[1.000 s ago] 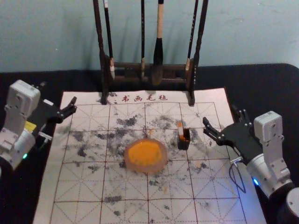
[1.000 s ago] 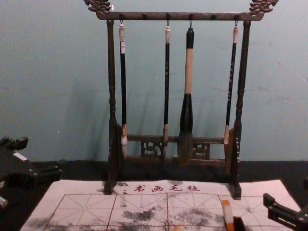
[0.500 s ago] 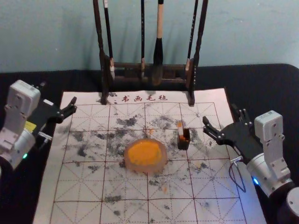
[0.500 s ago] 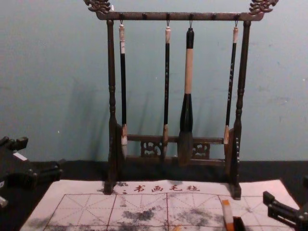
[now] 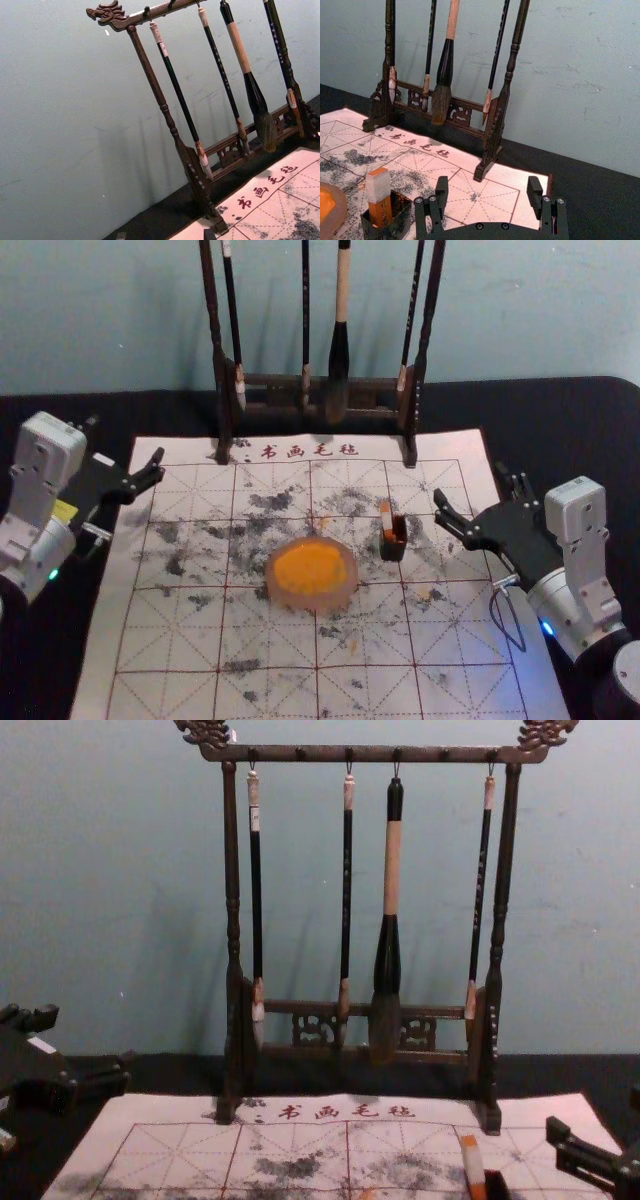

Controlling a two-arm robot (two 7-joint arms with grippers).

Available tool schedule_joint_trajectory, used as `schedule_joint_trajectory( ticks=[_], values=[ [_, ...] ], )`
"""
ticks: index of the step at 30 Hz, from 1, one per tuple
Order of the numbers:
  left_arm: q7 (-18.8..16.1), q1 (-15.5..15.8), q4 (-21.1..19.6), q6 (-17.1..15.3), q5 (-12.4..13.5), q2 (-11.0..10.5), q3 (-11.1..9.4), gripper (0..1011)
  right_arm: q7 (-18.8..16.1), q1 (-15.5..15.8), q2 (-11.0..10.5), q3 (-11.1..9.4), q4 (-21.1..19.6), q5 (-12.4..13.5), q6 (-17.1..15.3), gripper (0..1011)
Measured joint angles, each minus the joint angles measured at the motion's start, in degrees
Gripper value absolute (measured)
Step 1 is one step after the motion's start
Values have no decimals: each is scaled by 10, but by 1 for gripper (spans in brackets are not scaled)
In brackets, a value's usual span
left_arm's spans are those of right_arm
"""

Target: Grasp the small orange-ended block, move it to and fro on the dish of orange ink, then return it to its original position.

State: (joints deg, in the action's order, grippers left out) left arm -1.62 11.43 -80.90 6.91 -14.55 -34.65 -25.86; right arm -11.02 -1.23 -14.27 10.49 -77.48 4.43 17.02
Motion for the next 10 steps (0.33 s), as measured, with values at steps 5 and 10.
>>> schedule_joint_trajectory(
  ticks=[5,10],
  values=[
    [0,0,0,0,0,0,0,1001,0,0,0,0,0,0,0,1002],
    [0,0,0,0,0,0,0,1001,0,0,0,0,-1,1,0,1003]
  ],
)
